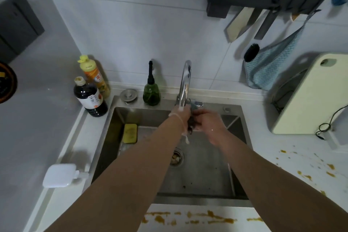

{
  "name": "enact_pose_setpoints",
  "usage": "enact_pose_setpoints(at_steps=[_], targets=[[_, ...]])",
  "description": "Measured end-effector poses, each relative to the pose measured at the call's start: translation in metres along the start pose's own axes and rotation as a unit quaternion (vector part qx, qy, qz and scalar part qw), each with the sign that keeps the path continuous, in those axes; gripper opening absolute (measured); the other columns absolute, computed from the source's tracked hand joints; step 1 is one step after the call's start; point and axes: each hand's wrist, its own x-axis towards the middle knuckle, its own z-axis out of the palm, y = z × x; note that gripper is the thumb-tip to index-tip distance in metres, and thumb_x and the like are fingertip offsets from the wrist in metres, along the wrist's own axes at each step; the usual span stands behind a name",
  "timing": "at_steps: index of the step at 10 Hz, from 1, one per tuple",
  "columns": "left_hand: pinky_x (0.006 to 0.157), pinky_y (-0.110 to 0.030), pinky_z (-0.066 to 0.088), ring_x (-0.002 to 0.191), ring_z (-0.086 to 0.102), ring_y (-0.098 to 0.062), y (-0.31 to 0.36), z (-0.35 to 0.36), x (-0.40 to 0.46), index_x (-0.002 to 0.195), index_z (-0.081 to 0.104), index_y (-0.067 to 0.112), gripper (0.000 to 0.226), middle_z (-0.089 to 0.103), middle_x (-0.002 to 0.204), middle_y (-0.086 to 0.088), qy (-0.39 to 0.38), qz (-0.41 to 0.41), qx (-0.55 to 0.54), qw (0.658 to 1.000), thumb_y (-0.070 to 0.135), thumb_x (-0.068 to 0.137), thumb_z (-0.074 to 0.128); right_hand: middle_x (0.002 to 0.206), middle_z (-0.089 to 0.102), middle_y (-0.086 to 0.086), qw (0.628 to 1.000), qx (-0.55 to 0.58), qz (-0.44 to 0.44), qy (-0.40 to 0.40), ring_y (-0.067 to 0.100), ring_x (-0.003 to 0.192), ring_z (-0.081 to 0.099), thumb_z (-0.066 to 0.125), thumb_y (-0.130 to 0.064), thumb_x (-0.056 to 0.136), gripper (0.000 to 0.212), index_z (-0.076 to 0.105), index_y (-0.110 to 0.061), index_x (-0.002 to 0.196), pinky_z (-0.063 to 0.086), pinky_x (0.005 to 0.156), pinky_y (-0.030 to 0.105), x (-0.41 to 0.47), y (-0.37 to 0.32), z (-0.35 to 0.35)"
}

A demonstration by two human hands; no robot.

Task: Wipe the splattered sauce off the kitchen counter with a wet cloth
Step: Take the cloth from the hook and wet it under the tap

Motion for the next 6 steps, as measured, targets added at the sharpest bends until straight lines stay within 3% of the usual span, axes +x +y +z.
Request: enact_pose_setpoints(at_steps=[1, 2, 3, 4, 5, 6], targets=[[0.08, -0.071, 0.057, 0.098, 0.073, -0.047, 0.011, 0.004, -0.036, 0.118, 0.065, 0.01, 0.025, 0.073, 0.108, -0.026, -0.002, -0.015, -0.1, 0.995, 0.022, 0.097, 0.06, 0.091, 0.072, 0.02, 0.997, -0.003, 0.003, 0.08, 0.032, 0.084, 0.072, 0.059, 0.016, 0.086, 0.027, 0.069, -0.009, 0.083, 0.062, 0.078, 0.042, 0.015, -0.002, -0.013], [0.065, -0.05, 0.062, 0.083, 0.071, -0.039, 0.018, -0.005, -0.067, 0.134, 0.057, -0.002, 0.039, 0.067, 0.111, -0.024, -0.006, -0.022, -0.149, 0.989, 0.016, 0.104, 0.04, 0.096, 0.071, 0.02, 0.995, -0.039, 0.016, 0.091, 0.032, 0.083, 0.07, 0.056, 0.009, 0.091, 0.023, 0.068, -0.009, 0.082, 0.06, 0.086, 0.05, 0.036, -0.001, -0.024], [0.059, -0.039, 0.057, 0.078, 0.064, -0.032, 0.017, -0.022, -0.083, 0.12, 0.061, -0.001, 0.028, 0.061, 0.105, -0.022, -0.039, -0.032, -0.143, 0.988, 0.01, 0.101, 0.044, 0.107, 0.063, 0.01, 0.987, -0.152, 0.03, 0.048, 0.007, 0.068, 0.067, 0.052, -0.005, 0.095, 0.024, 0.066, 0.0, 0.114, 0.058, 0.085, 0.043, 0.056, 0.0, -0.031], [0.055, -0.034, 0.055, 0.073, 0.062, -0.03, 0.012, -0.033, -0.098, 0.096, 0.06, 0.004, 0.015, 0.059, 0.096, -0.02, -0.055, -0.051, -0.106, 0.992, 0.002, 0.097, 0.045, 0.11, 0.049, 0.009, 0.976, -0.212, 0.026, 0.046, -0.018, 0.048, 0.053, 0.045, -0.01, 0.099, 0.04, 0.053, 0.003, 0.137, 0.054, 0.084, 0.038, 0.071, -0.001, -0.03], [0.053, -0.033, 0.052, 0.073, 0.062, -0.026, 0.003, -0.043, -0.103, 0.102, 0.06, 0.004, 0.021, 0.06, 0.096, -0.019, -0.066, -0.087, -0.081, 0.991, -0.006, 0.089, 0.048, 0.112, 0.045, 0.009, 0.968, -0.246, 0.028, 0.043, -0.026, 0.045, 0.044, 0.045, -0.011, 0.1, 0.041, 0.05, 0.001, 0.138, 0.053, 0.077, 0.034, 0.087, -0.001, -0.024], [0.052, -0.031, 0.05, 0.07, 0.063, -0.024, -0.003, -0.052, -0.111, 0.114, 0.056, 0.002, 0.028, 0.062, 0.102, -0.02, -0.082, -0.097, -0.049, 0.991, -0.007, 0.088, 0.052, 0.114, 0.045, 0.009, 0.968, -0.244, 0.014, 0.049, -0.022, 0.042, 0.046, 0.046, -0.01, 0.099, 0.042, 0.049, 0.001, 0.14, 0.055, 0.058, 0.023, 0.102, -0.002, -0.02]])
